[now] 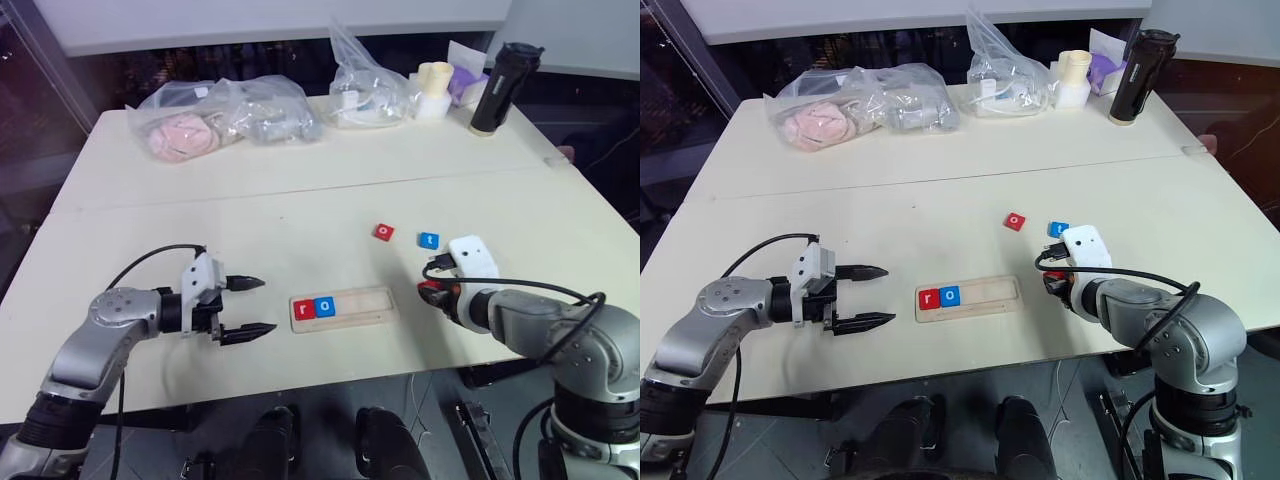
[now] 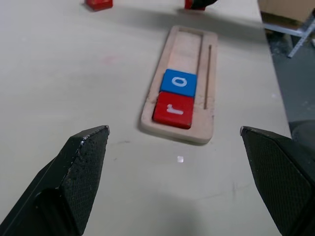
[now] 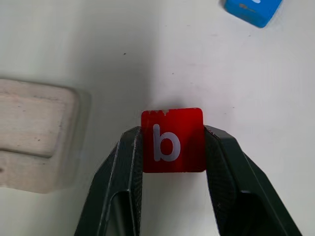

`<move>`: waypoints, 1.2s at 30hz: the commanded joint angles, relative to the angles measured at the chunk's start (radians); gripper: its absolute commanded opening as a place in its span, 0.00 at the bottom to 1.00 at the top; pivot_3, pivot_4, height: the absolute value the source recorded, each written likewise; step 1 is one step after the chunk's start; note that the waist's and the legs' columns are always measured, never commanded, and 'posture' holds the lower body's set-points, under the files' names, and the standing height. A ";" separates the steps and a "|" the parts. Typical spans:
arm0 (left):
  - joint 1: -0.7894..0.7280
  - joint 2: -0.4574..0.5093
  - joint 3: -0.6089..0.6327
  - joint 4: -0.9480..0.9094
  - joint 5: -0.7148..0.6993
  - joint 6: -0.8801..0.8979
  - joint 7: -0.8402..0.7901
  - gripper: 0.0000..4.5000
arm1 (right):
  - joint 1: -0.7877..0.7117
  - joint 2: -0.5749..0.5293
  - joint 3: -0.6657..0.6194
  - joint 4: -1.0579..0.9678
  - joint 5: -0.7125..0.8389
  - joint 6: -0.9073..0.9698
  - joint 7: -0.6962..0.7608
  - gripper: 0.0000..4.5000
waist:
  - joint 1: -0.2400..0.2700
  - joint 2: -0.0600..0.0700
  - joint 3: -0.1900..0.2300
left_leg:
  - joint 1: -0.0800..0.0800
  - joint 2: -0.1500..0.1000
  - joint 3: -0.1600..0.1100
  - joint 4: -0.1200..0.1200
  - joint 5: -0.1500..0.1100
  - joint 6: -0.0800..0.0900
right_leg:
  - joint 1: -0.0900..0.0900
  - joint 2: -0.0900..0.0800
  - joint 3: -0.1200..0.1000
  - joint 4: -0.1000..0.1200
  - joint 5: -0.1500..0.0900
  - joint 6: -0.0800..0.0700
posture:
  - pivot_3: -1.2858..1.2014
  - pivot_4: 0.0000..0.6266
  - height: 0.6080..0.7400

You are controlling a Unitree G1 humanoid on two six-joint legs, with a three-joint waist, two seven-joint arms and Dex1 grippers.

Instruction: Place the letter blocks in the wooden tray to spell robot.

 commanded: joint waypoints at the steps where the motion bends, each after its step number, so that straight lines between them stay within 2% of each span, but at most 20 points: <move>1: -0.018 0.020 0.023 -0.033 -0.024 -0.003 -0.025 1.00 | 0.017 -0.011 -0.028 -0.041 0.084 0.007 -0.062 0.25 | 0.000 0.000 0.000 | -0.001 0.000 0.000 0.000 0.000 0.000 | 0.000 0.000 0.000 -0.001 0.000 0.000 | 0.52 0.24 0.88; 3: -0.019 0.027 0.022 -0.036 -0.030 -0.011 -0.045 1.00 | 0.029 -0.022 -0.033 -0.044 0.128 0.007 -0.091 0.25 | 0.000 0.000 0.000 | -0.002 0.000 0.000 0.000 -0.001 0.001 | 0.000 0.000 0.000 -0.002 0.000 0.000 | 0.52 0.24 0.88; 5: -0.021 0.028 0.026 -0.035 -0.035 -0.021 -0.056 1.00 | 0.031 -0.037 -0.037 -0.042 0.170 0.007 -0.117 0.50 | 0.000 0.000 0.000 | -0.002 0.000 0.000 0.000 -0.001 0.001 | 0.000 0.000 0.000 -0.003 0.000 0.000 | 0.52 0.24 0.88; 6: -0.023 0.025 0.030 -0.034 -0.040 -0.026 -0.060 1.00 | 0.030 -0.051 -0.039 -0.040 0.193 0.007 -0.125 0.58 | 0.000 0.000 0.000 | -0.002 0.000 0.000 0.000 -0.001 0.002 | 0.000 0.000 0.000 -0.003 0.000 0.000 | 0.52 0.24 0.88; 7: -0.026 0.021 0.033 -0.031 -0.043 -0.034 -0.063 1.00 | 0.026 -0.066 -0.039 -0.036 0.213 0.007 -0.131 0.71 | 0.000 0.000 0.000 | -0.002 0.000 0.000 0.000 -0.001 0.002 | 0.000 0.000 0.000 -0.003 0.000 0.000 | 0.52 0.24 0.88; 9: -0.032 0.012 0.041 -0.029 -0.052 -0.045 -0.065 1.00 | 0.001 -0.127 -0.024 -0.027 0.255 0.007 -0.092 0.95 | 0.001 0.000 0.000 | -0.002 0.000 0.000 0.001 -0.001 0.002 | 0.000 0.000 -0.001 -0.003 0.000 0.000 | 0.52 0.24 0.88; 10: -0.034 0.010 0.043 -0.028 -0.055 -0.047 -0.065 1.00 | -0.011 -0.153 -0.015 -0.024 0.270 0.007 -0.073 0.99 | 0.001 0.000 0.000 | -0.002 0.000 0.000 0.001 -0.001 0.002 | 0.000 0.000 -0.001 -0.003 0.000 0.000 | 0.52 0.24 0.88; 12: -0.044 0.006 0.055 -0.032 -0.078 -0.040 -0.067 1.00 | -0.075 -0.267 0.036 -0.032 0.267 0.005 0.061 0.99 | 0.000 0.000 0.001 | -0.002 0.000 0.000 0.001 -0.001 0.002 | 0.000 0.000 -0.001 -0.003 0.000 0.000 | 0.52 0.24 0.88; 15: -0.058 0.008 0.062 -0.031 -0.091 -0.032 -0.072 1.00 | -0.128 -0.444 0.108 -0.017 0.230 -0.127 0.330 0.99 | 0.000 0.001 0.002 | -0.002 0.000 0.000 0.001 -0.001 0.002 | 0.000 0.000 -0.002 -0.004 0.000 0.000 | 0.52 0.24 0.88; 18: -0.073 0.007 0.070 -0.033 -0.112 -0.015 -0.072 1.00 | -0.073 -0.625 0.189 0.034 0.027 -0.502 0.708 0.99 | 0.003 -0.001 0.002 | -0.003 0.000 0.000 0.001 -0.002 0.003 | 0.001 0.001 -0.005 -0.005 0.000 0.001 | 0.52 0.24 0.88; 21: -0.090 0.002 0.075 -0.031 -0.131 0.002 -0.066 1.00 | 0.009 -0.716 0.262 0.149 -0.195 -0.887 0.990 0.99 | 0.002 -0.002 0.003 | -0.003 -0.001 0.001 0.001 -0.003 0.004 | 0.002 0.001 -0.006 -0.006 -0.001 0.003 | 0.52 0.24 0.88; 23: -0.100 -0.002 0.082 -0.034 -0.153 0.019 -0.065 1.00 | 0.023 -0.725 0.319 0.262 -0.311 -1.096 1.137 0.99 | 0.001 -0.004 0.004 | -0.003 -0.002 0.002 0.003 -0.003 0.005 | 0.003 0.000 -0.006 -0.006 0.001 0.006 | 0.52 0.24 0.88; 28: -0.101 0.000 0.092 -0.045 -0.196 0.044 -0.077 1.00 | -0.022 -0.661 0.408 0.490 -0.460 -1.327 1.328 0.99 | -0.003 -0.004 0.005 | -0.003 0.000 0.002 0.007 -0.003 0.005 | 0.003 0.000 -0.004 -0.005 0.001 0.004 | 0.52 0.24 0.88; 36: -0.084 0.031 0.095 -0.067 -0.220 0.078 -0.115 1.00 | -0.097 -0.535 0.443 0.654 -0.553 -1.413 1.433 0.99 | 0.001 -0.004 0.005 | -0.003 0.000 0.002 0.007 -0.003 0.004 | 0.002 0.000 -0.001 -0.004 0.002 0.003 | 0.52 0.24 0.88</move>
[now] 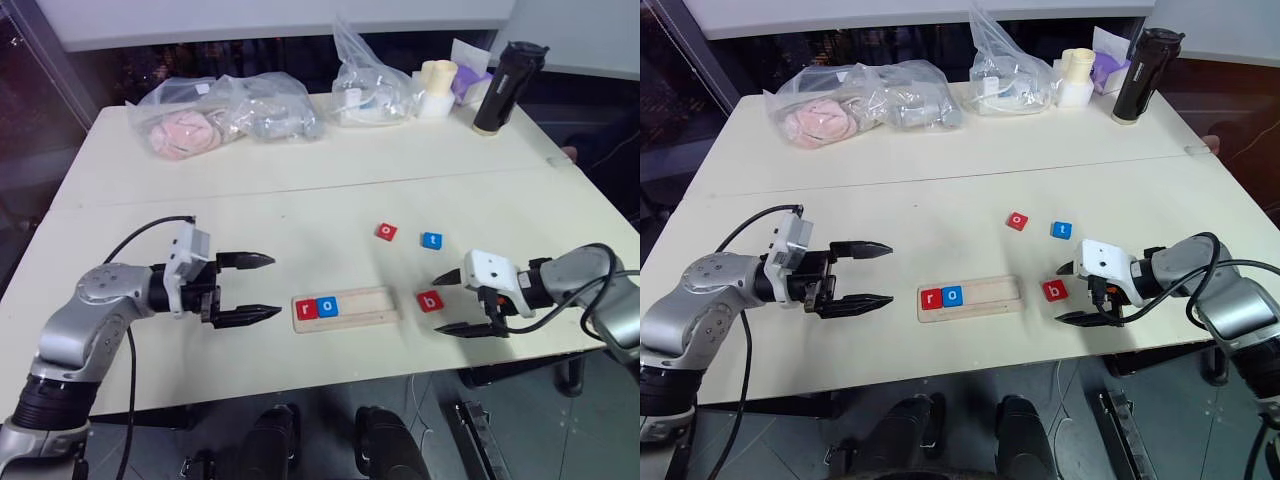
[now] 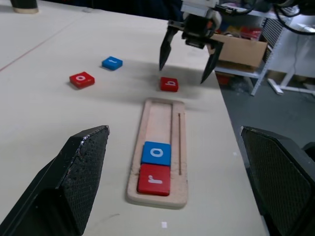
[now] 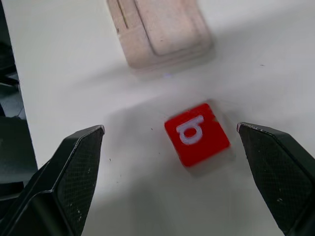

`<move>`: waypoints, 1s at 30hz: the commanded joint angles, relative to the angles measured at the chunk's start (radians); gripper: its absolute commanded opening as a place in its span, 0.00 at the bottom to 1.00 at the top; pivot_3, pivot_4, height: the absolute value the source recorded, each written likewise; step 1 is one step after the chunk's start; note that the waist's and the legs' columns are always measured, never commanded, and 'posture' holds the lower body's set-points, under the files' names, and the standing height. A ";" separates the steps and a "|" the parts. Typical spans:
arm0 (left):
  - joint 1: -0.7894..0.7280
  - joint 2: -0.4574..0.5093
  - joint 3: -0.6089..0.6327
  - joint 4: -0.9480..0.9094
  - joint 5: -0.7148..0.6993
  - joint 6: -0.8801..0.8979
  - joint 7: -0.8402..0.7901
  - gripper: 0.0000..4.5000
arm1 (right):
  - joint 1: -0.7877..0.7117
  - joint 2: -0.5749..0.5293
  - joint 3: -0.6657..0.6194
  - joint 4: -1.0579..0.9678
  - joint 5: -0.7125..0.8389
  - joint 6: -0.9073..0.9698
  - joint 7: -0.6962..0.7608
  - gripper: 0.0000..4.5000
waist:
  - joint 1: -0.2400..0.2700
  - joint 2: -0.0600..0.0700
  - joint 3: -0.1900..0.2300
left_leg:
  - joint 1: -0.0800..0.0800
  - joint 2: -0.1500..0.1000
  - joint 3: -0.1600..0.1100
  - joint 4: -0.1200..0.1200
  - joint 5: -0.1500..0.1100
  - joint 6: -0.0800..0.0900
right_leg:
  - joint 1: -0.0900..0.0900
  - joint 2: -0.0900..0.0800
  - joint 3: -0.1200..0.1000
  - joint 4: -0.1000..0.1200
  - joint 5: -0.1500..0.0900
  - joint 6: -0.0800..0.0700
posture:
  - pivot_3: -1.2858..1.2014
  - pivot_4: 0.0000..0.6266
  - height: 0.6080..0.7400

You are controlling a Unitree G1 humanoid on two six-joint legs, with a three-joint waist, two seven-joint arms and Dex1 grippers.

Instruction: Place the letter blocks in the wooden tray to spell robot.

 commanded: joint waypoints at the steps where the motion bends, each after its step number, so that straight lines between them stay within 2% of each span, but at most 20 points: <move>1: 0.004 0.027 0.027 -0.040 -0.023 0.011 -0.022 1.00 | -0.043 0.036 -0.008 0.059 -0.043 -0.038 0.029 0.99 | 0.000 0.000 0.000 | 0.000 0.000 0.000 0.000 0.000 0.000 | 0.000 0.000 0.000 0.000 0.000 0.000 | 0.52 0.24 0.88; 10: 0.015 0.043 0.029 -0.055 -0.028 0.022 -0.027 1.00 | -0.075 0.105 0.001 0.182 -0.139 -0.092 0.064 0.99 | 0.016 0.000 0.000 | 0.000 0.000 0.000 0.001 0.000 0.000 | 0.000 0.000 0.001 0.000 0.000 0.000 | 0.52 0.24 0.88; 12: 0.016 0.045 0.029 -0.056 -0.028 0.024 -0.026 1.00 | -0.082 0.117 -0.002 0.205 -0.154 -0.100 0.066 0.87 | 0.016 0.000 0.000 | 0.000 0.000 0.000 0.001 0.000 0.000 | 0.000 0.000 0.001 0.000 0.000 0.000 | 0.52 0.24 0.88; 14: 0.015 0.045 0.028 -0.058 -0.028 0.026 -0.025 1.00 | -0.086 0.124 -0.003 0.214 -0.162 -0.100 0.072 0.70 | 0.018 0.000 0.000 | 0.000 0.000 0.000 0.002 0.000 0.000 | 0.000 0.000 0.001 0.001 0.000 0.000 | 0.52 0.24 0.88; 18: 0.016 0.045 0.028 -0.061 -0.026 0.030 -0.025 1.00 | -0.089 0.135 -0.009 0.209 -0.169 -0.097 0.075 0.25 | 0.020 0.000 0.000 | 0.000 0.000 0.000 0.003 0.000 0.000 | 0.000 0.000 0.000 0.002 0.000 0.000 | 0.52 0.24 0.88; 26: 0.022 0.051 0.028 -0.060 -0.021 0.028 -0.032 1.00 | -0.126 0.147 -0.035 -0.004 -0.115 0.010 0.084 0.24 | 0.019 0.000 0.000 | 0.000 0.000 0.000 0.005 0.000 0.000 | 0.000 0.000 0.001 0.005 0.000 0.000 | 0.52 0.24 0.88; 30: 0.022 0.052 0.025 -0.064 -0.024 0.031 -0.036 1.00 | -0.156 0.200 0.005 -0.166 -0.081 0.115 0.067 0.24 | 0.020 0.000 0.000 | 0.000 0.000 0.000 0.006 0.000 0.000 | 0.000 0.000 0.001 0.005 0.000 0.000 | 0.52 0.24 0.88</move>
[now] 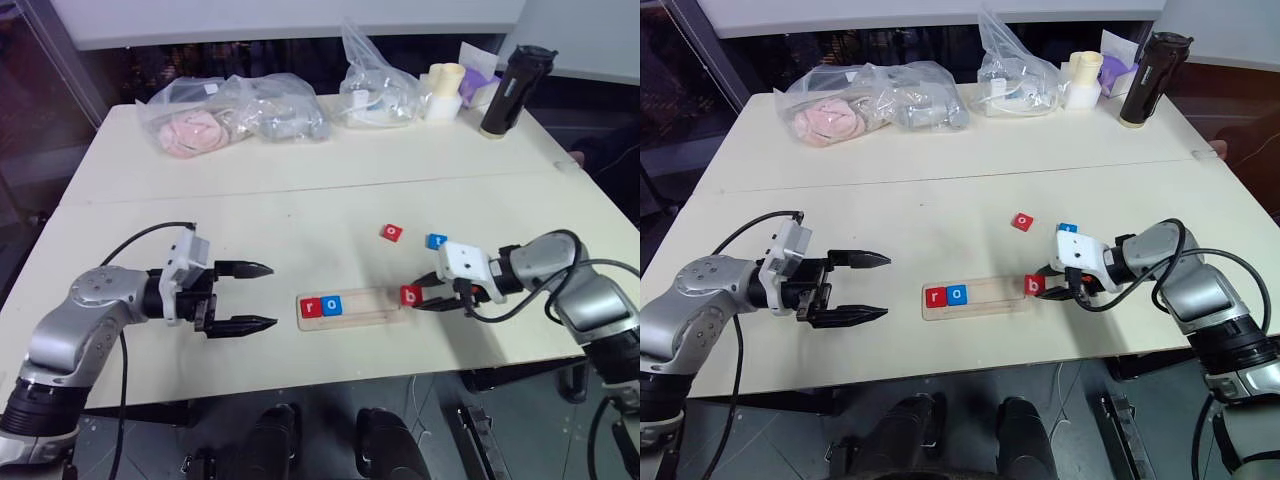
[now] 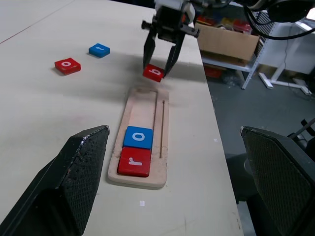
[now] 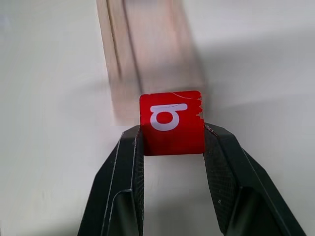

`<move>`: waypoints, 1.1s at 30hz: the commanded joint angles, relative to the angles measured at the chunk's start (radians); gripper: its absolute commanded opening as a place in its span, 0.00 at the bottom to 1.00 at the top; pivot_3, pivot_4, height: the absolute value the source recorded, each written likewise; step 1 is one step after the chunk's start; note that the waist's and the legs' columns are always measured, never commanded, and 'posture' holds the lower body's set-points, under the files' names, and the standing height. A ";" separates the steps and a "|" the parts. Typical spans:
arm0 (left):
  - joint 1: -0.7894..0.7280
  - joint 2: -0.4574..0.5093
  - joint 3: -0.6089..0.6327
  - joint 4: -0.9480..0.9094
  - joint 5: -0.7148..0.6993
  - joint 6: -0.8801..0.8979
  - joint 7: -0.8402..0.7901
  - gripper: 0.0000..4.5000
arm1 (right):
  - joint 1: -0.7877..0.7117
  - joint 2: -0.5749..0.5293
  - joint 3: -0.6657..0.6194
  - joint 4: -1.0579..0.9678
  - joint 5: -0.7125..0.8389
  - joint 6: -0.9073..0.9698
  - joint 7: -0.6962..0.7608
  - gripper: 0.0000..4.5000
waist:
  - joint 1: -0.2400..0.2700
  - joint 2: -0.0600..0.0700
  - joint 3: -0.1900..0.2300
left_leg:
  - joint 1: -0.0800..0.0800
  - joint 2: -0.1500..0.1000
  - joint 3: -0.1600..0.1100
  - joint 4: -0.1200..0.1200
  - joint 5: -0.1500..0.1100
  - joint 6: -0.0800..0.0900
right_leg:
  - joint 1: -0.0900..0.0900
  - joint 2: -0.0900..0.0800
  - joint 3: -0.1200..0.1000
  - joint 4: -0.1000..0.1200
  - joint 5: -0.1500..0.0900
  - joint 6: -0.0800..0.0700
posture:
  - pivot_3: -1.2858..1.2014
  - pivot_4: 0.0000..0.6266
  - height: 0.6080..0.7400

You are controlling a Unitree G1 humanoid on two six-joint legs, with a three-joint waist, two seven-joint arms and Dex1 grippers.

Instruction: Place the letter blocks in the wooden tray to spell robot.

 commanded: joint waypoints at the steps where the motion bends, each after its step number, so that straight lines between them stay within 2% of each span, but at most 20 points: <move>1: 0.002 0.014 0.022 -0.035 -0.013 -0.002 -0.009 1.00 | -0.032 0.058 0.025 -0.157 0.034 0.082 -0.020 0.24 | -0.001 0.000 0.000 | 0.000 0.000 0.000 0.000 0.000 0.000 | 0.000 0.000 0.000 0.000 0.000 0.000 | 0.52 0.24 0.88; 10: 0.009 0.009 0.017 -0.055 -0.013 -0.001 -0.002 1.00 | -0.087 0.169 0.126 -0.138 -0.045 0.104 -0.068 0.24 | 0.001 0.000 0.000 | 0.000 -0.001 0.000 0.002 0.000 0.000 | 0.000 0.000 0.000 0.000 0.000 0.000 | 0.52 0.24 0.88; 33: 0.031 0.005 0.022 -0.075 -0.014 0.001 0.022 1.00 | -0.104 0.224 0.155 0.021 -0.118 0.027 -0.065 0.24 | 0.000 0.000 0.000 | 0.000 -0.001 0.000 0.001 0.000 0.000 | 0.000 0.001 -0.001 0.001 0.000 0.000 | 0.52 0.24 0.88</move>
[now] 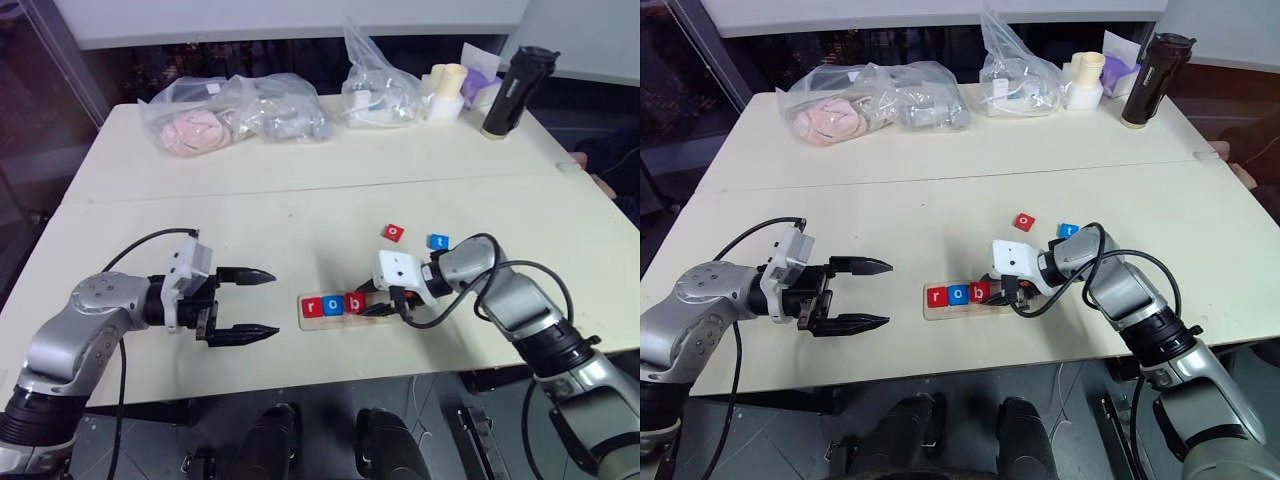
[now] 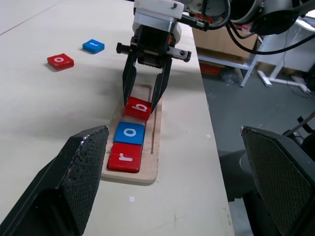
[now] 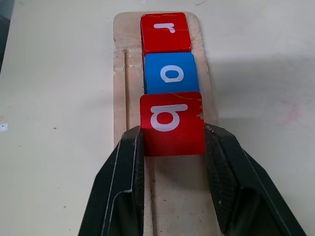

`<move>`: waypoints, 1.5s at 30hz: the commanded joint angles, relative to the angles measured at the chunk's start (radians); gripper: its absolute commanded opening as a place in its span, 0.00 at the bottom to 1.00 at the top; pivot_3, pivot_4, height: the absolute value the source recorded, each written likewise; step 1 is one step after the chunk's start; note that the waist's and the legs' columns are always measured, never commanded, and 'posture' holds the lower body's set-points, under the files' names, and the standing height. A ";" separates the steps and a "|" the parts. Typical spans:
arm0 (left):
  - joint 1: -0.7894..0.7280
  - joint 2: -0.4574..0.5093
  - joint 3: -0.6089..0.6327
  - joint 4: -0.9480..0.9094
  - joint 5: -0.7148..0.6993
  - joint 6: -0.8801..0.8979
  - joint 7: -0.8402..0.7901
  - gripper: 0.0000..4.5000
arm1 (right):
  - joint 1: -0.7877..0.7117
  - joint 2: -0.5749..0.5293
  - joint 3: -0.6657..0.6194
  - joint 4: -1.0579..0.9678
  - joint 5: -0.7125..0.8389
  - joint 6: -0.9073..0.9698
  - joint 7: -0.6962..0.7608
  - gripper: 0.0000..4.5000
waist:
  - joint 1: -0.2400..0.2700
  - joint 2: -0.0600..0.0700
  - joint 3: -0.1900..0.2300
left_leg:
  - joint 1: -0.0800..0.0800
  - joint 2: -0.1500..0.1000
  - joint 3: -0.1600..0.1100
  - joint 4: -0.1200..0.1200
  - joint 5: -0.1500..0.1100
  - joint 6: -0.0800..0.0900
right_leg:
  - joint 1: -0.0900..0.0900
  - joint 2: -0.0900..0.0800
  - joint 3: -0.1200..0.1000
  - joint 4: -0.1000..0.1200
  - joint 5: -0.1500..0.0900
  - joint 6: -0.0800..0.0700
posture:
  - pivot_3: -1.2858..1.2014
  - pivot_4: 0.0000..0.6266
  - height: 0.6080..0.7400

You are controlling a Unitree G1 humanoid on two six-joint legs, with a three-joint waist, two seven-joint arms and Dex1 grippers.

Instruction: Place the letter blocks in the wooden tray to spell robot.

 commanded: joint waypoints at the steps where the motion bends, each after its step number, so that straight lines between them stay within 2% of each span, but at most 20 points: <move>1: -0.004 0.002 0.021 -0.028 -0.013 -0.004 0.006 1.00 | -0.025 0.005 -0.006 0.003 -0.007 -0.021 0.003 0.24 | 0.000 0.000 0.000 | 0.000 0.000 0.000 0.000 0.000 0.000 | 0.000 0.000 0.000 0.000 0.000 0.000 | 0.52 0.24 0.88; 6: -0.004 0.001 0.019 -0.029 -0.015 -0.003 0.013 1.00 | -0.028 0.012 -0.008 0.005 -0.012 -0.020 0.007 0.24 | 0.000 0.000 0.000 | 0.000 0.000 0.000 0.000 0.000 0.000 | 0.000 0.000 0.000 0.000 0.000 0.000 | 0.52 0.24 0.88; 13: -0.003 0.000 0.019 -0.029 -0.013 -0.004 0.017 1.00 | -0.039 0.026 -0.007 -0.006 -0.012 -0.009 0.013 0.99 | 0.000 0.000 0.000 | 0.000 0.000 0.000 0.000 0.000 0.000 | 0.000 0.000 0.000 0.001 0.000 0.000 | 0.52 0.24 0.88; 22: -0.004 -0.005 0.016 -0.030 -0.011 -0.004 0.020 1.00 | -0.081 0.019 -0.066 0.017 -0.011 -0.024 -0.030 0.99 | -0.001 0.000 0.000 | 0.000 0.000 0.000 0.001 0.000 0.000 | -0.001 0.000 0.000 0.002 0.000 0.000 | 0.52 0.24 0.88; 29: -0.009 -0.012 0.006 -0.023 -0.005 -0.009 0.018 1.00 | -0.119 0.054 -0.102 0.149 -0.088 -0.097 -0.216 0.99 | 0.000 0.000 0.000 | 0.000 0.000 0.000 0.001 0.000 0.000 | -0.001 0.000 0.000 0.004 0.000 0.000 | 0.52 0.24 0.88; 45: -0.013 -0.012 0.007 -0.018 -0.001 -0.011 0.015 1.00 | -0.038 0.098 -0.080 0.044 -0.085 -0.074 -0.221 0.99 | -0.002 0.000 0.000 | 0.000 -0.001 0.001 0.002 0.000 0.000 | -0.002 0.001 0.000 0.006 0.000 0.000 | 0.52 0.24 0.88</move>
